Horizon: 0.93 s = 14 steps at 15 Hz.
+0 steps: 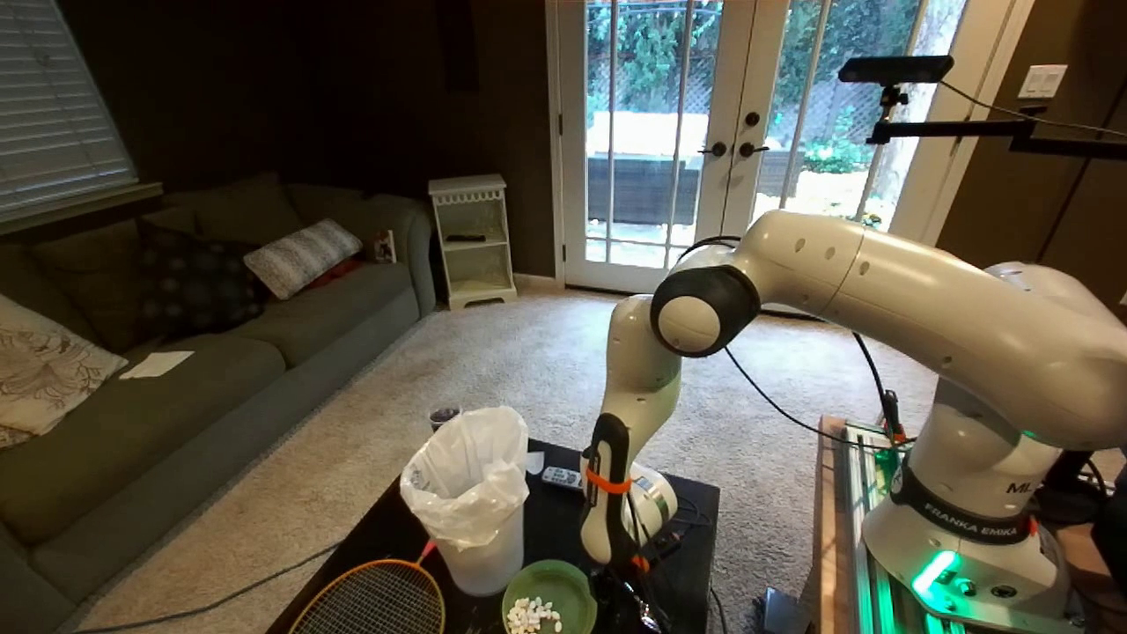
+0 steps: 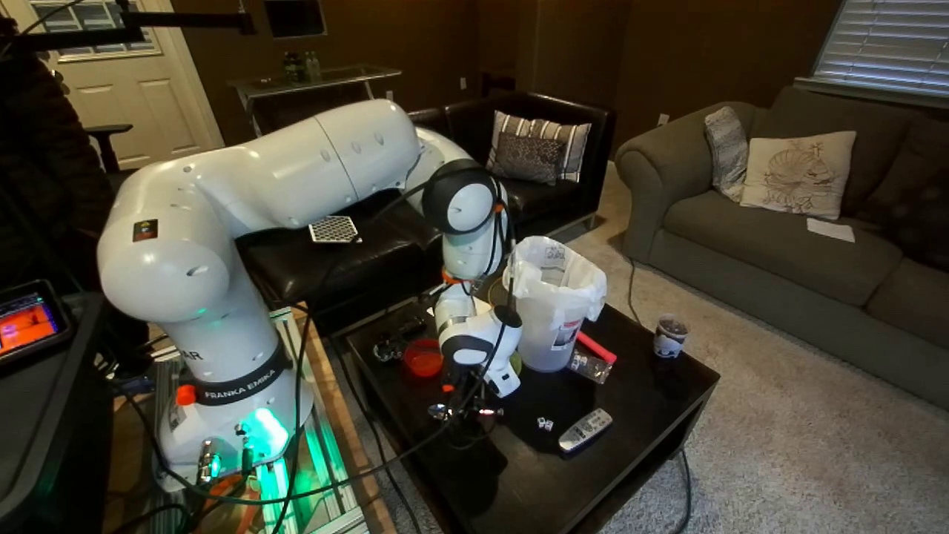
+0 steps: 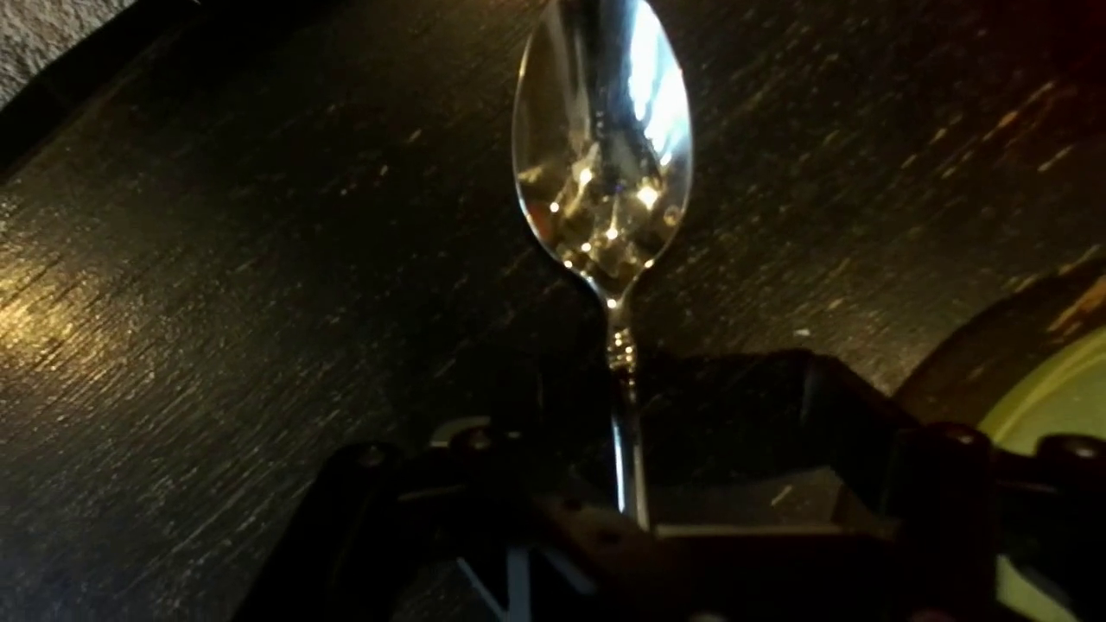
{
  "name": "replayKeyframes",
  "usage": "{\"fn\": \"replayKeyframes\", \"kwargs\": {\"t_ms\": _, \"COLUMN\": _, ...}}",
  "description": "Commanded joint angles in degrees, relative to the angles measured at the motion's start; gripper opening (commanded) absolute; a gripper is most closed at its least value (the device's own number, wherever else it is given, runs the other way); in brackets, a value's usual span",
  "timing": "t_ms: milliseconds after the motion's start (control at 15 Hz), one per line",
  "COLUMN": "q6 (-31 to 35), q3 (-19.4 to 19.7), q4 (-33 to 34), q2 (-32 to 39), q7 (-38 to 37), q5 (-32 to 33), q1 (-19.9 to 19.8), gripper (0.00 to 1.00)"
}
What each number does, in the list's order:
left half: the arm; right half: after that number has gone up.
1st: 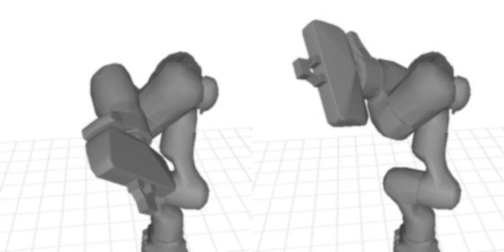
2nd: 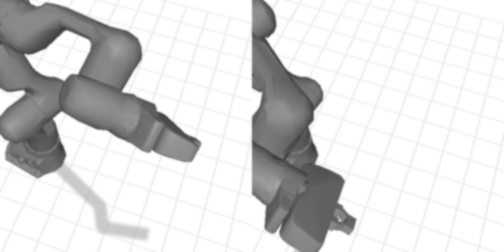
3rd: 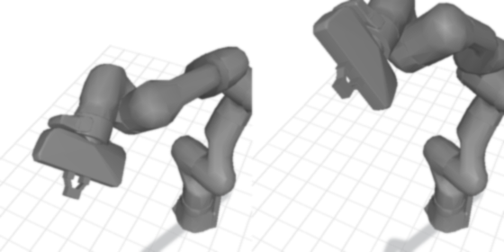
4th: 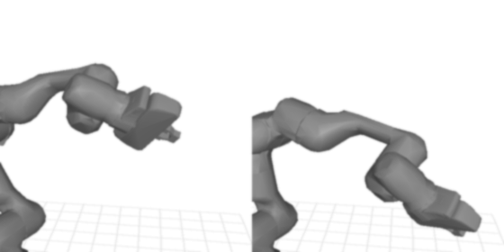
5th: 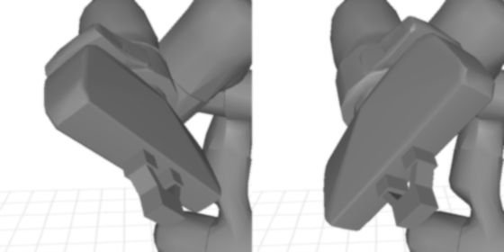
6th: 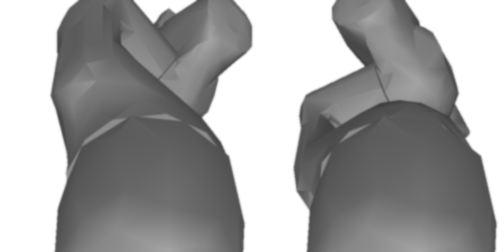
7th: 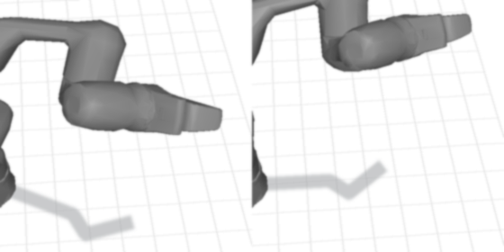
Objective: Put the silver spoon on the green plate.
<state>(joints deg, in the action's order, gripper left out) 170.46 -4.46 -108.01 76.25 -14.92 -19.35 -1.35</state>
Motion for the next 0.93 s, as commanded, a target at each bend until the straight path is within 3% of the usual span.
{"fn": "replayKeyframes", "kwargs": {"t_ms": 0, "q6": 1.14, "q3": 0.44, "q4": -0.26, "q2": 0.35, "q7": -1.52, "q5": -0.22, "q1": 0.34, "gripper": 0.49}}
{"fn": "replayKeyframes", "kwargs": {"t_ms": 467, "q6": 1.02, "q3": -0.52, "q4": -0.24, "q2": 0.43, "q7": -0.39, "q5": 0.25, "q1": -0.79, "gripper": 0.01}}
{"fn": "replayKeyframes", "kwargs": {"t_ms": 867, "q6": 0.35, "q3": -1.05, "q4": -1.81, "q2": -1.58, "q7": 1.87, "q5": 1.73, "q1": 0.13, "gripper": 0.02}}
